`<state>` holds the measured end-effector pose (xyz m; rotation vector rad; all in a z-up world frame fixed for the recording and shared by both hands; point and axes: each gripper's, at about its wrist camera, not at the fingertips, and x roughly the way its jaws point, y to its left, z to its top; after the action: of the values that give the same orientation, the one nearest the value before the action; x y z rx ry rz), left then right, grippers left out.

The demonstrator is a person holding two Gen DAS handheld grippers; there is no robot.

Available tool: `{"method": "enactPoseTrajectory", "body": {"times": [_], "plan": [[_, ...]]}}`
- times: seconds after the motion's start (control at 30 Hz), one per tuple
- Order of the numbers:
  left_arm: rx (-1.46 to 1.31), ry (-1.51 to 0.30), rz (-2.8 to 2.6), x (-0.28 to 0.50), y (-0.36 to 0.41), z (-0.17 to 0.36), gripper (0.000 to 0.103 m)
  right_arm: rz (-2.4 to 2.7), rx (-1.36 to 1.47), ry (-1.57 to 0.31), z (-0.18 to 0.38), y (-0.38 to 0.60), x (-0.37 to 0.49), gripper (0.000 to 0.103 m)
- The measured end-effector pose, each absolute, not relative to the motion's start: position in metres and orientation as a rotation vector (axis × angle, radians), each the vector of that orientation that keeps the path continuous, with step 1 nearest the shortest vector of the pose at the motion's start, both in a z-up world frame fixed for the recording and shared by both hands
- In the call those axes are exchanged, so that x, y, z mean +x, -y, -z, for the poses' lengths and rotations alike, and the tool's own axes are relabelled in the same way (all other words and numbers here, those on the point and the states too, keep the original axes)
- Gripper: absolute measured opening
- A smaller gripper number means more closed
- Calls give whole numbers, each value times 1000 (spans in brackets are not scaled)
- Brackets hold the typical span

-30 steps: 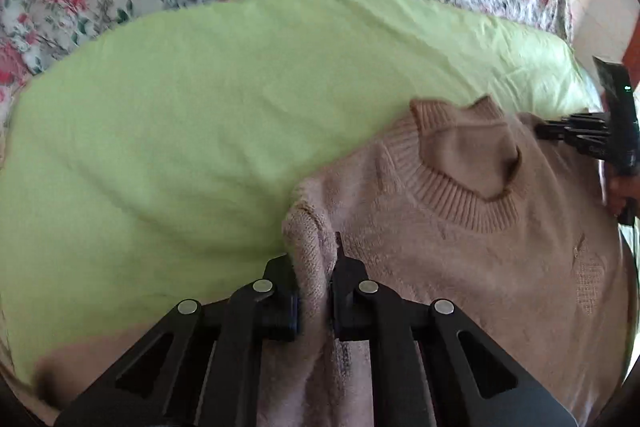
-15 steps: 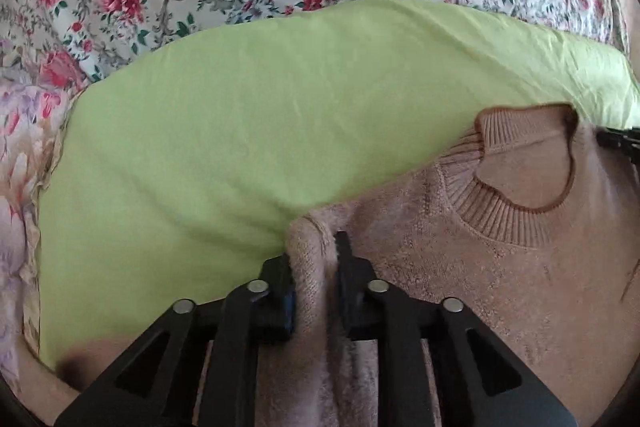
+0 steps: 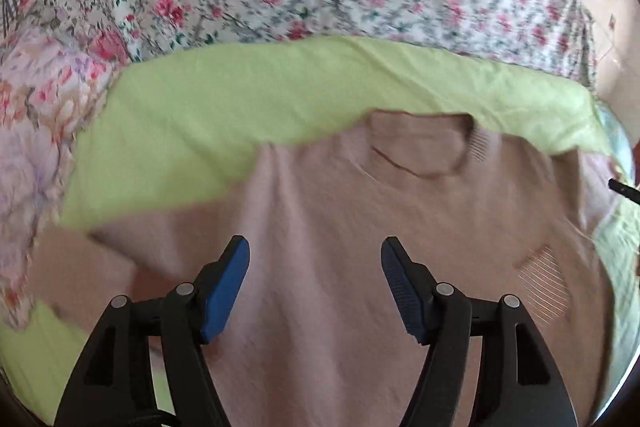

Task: Fold small clothes
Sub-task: 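Grasp the brown cuff of the sweater sleeve with the right tool, then carry the held sleeve across the sweater body and release it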

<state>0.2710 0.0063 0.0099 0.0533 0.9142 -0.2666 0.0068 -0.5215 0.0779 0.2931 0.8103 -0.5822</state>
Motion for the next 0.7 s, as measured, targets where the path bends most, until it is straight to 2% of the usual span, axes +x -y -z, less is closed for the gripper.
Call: {"method": "enactPoseTrajectory", "body": {"times": [0.23,0.5,0.53,0.57,0.6,0.7], "plan": [[-13,-985,310,226,28,13,70,764,475,-666,-88,601,-43,57],[-72,-1071,326,204,58,47,72,863,623,-598,-75,677,-45,54],[-71,-1080,327,204,60,51,72,846,629,-590,-73,679,-42,48],[-69,-1090,325,202,63,54,72,842,623,-600,-73,679,-36,25],[-65,-1096,326,200,66,57,72,829,619,-609,-73,676,-31,7],[-58,-1086,330,194,70,56,72,739,574,-574,-89,643,-23,7]]}}
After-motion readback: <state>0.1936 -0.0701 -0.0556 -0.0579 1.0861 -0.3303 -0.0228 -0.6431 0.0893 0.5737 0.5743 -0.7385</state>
